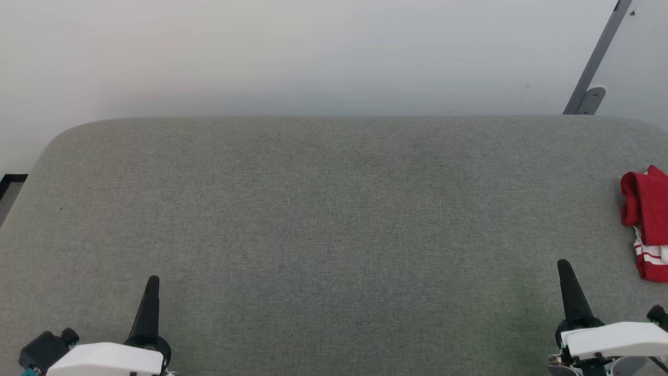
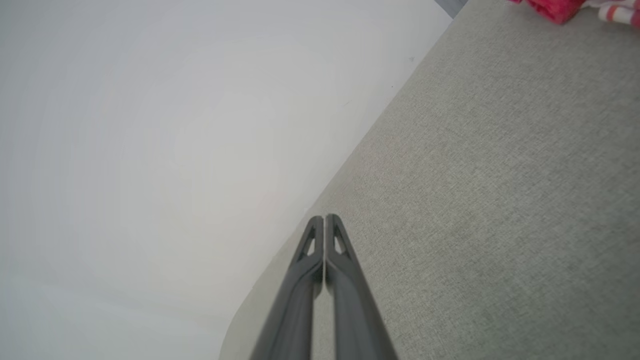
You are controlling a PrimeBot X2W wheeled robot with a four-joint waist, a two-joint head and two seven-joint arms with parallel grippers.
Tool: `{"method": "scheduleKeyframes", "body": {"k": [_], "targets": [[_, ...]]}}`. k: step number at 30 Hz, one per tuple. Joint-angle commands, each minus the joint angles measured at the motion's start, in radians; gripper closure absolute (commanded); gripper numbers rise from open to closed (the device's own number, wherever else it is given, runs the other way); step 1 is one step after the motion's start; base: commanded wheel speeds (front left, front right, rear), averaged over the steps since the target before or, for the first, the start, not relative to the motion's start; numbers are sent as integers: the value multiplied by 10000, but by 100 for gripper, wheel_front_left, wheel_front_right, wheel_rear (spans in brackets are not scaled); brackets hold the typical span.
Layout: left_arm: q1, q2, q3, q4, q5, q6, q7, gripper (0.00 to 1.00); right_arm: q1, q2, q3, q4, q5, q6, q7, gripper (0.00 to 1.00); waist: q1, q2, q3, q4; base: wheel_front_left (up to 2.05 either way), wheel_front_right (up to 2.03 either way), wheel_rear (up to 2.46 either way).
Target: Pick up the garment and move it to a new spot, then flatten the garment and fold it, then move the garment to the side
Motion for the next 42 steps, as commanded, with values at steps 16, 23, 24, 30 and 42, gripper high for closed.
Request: {"method": "scheduleKeyframes", "body": {"k": [16, 23, 24, 30, 42], "targets": [[-568, -187, 226, 62, -1456, -34, 450, 100, -518, 59, -61, 70, 1597, 1, 457, 100, 0, -1, 13, -52, 0, 0, 0], [-720, -272, 292, 121, -2009, -37, 630, 100, -656, 91, -69, 113, 2179, 1, 634, 100, 0, -1, 18, -75, 0, 0, 0], [-740, -288, 303, 130, -2051, -38, 648, 100, -668, 96, -70, 122, 2262, 1, 651, 100, 0, -1, 19, -78, 0, 0, 0], [-862, -383, 368, 186, -2558, -41, 816, 100, -765, 124, -77, 169, 2807, 1, 826, 100, 0, -1, 25, -101, 0, 0, 0], [-1058, -512, 460, 263, -3263, -47, 1060, 100, -911, 169, -86, 243, 3601, 1, 1052, 100, 0, -1, 34, -138, 0, 0, 0]]}}
